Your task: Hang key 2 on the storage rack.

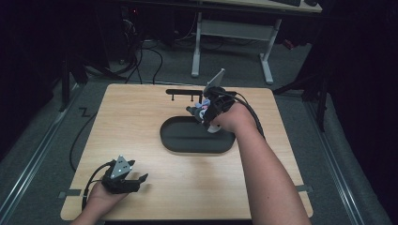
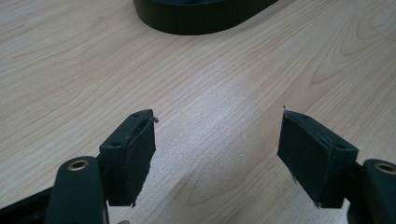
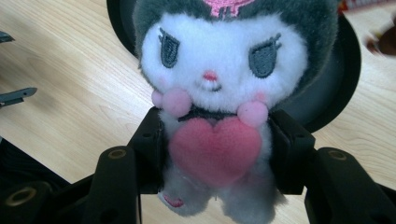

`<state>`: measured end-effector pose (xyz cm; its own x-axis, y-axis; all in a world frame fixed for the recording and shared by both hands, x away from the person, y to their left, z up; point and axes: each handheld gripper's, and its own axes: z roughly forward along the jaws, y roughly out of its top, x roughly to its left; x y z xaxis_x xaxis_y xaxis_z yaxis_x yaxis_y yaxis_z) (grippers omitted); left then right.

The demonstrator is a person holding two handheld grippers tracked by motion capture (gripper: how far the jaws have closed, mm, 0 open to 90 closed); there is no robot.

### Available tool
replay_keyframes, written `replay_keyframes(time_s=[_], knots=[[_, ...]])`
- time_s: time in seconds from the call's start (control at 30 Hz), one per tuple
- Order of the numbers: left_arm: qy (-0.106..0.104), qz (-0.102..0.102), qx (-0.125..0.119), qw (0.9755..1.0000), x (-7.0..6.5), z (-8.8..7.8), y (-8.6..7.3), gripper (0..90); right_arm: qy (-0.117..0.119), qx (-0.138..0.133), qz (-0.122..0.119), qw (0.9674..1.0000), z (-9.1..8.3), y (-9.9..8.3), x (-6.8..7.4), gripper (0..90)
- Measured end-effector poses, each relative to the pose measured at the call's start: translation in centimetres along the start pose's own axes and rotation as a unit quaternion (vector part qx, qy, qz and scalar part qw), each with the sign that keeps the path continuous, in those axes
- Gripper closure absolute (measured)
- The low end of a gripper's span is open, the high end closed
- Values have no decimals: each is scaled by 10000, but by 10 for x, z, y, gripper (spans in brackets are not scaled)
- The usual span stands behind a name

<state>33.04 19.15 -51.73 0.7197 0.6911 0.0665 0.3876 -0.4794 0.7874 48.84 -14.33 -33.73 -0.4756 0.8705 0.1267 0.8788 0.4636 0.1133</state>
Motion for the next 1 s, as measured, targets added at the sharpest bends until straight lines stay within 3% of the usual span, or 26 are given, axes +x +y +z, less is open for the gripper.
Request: replay_keyframes(time_s=[0.23, 0.3, 0.47, 1.0], knots=[[-11, 3, 4, 10000, 0, 0, 0, 279, 33, -32, 51, 10000, 11, -3, -4, 474], [-16, 11, 5, 10000, 0, 1, 0, 279, 64, -18, 65, 10000, 10, -3, -2, 474], [-16, 34, 17, 10000, -1, 1, 1, 279, -54, -26, -177, 9998, -2, -2, 11, 475], [-42, 39, 5, 10000, -1, 0, 1, 279, -326, -22, -66, 9994, -7, 2, 13, 476]])
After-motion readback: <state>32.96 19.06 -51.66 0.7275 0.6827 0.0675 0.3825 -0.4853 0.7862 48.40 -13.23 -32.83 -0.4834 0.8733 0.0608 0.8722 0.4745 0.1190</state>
